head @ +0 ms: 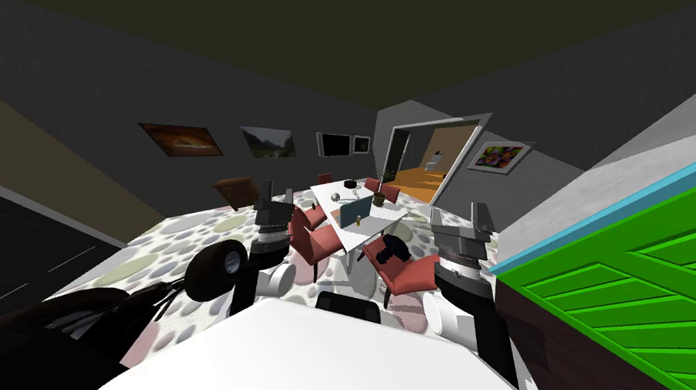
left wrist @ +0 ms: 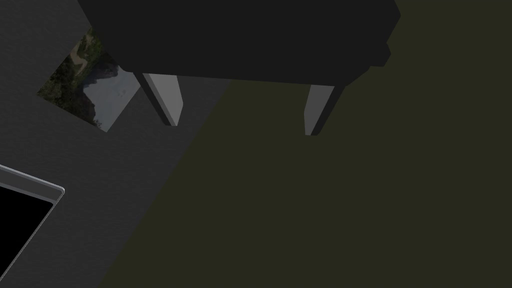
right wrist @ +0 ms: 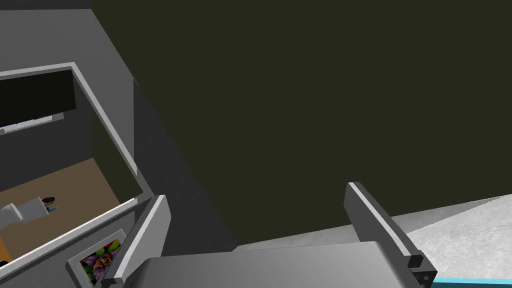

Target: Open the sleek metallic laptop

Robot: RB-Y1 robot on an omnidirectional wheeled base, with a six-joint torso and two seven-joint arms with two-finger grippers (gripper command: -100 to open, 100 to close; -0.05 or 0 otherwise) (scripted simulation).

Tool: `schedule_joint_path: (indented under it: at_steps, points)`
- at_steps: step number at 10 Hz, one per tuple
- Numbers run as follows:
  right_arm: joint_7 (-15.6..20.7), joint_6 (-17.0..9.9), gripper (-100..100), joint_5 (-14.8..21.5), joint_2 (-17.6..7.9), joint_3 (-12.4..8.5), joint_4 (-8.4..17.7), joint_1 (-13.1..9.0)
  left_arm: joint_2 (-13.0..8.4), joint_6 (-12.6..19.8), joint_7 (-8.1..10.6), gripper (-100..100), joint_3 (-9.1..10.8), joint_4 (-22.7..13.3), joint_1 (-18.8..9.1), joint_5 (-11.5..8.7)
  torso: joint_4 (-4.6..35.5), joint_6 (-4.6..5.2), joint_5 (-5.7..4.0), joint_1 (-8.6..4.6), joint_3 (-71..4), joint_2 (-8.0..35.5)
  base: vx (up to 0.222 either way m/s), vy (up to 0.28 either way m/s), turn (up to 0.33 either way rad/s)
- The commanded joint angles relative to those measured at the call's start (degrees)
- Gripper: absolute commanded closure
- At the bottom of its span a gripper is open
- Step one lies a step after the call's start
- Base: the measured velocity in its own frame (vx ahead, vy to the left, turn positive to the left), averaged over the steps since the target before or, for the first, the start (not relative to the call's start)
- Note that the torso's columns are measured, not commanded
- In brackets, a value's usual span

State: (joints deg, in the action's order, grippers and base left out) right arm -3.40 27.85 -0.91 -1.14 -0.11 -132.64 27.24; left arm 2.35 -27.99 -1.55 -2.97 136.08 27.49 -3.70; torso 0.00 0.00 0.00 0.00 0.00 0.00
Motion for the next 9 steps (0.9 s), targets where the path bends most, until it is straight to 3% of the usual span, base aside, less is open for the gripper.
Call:
schedule_joint_path:
  at_steps: [1,9]
  points:
    - [0.00,0.00,0,0.00,0.00,0.00,0.00,0.00,0.00,0.00,0.00,0,0.00,0.00,0.00,0.00,2.35,0.00,0.00,0.00,-4.67,2.32,0.000,0.000,0.000]
    - [0.00,0.01,0,0.00,0.00,0.00,-0.02,0.00,0.00,-0.01,0.00,0,0.00,0.02,0.00,0.00,35.37,0.00,0.00,0.00,-70.73,35.39,0.000,0.000,0.000]
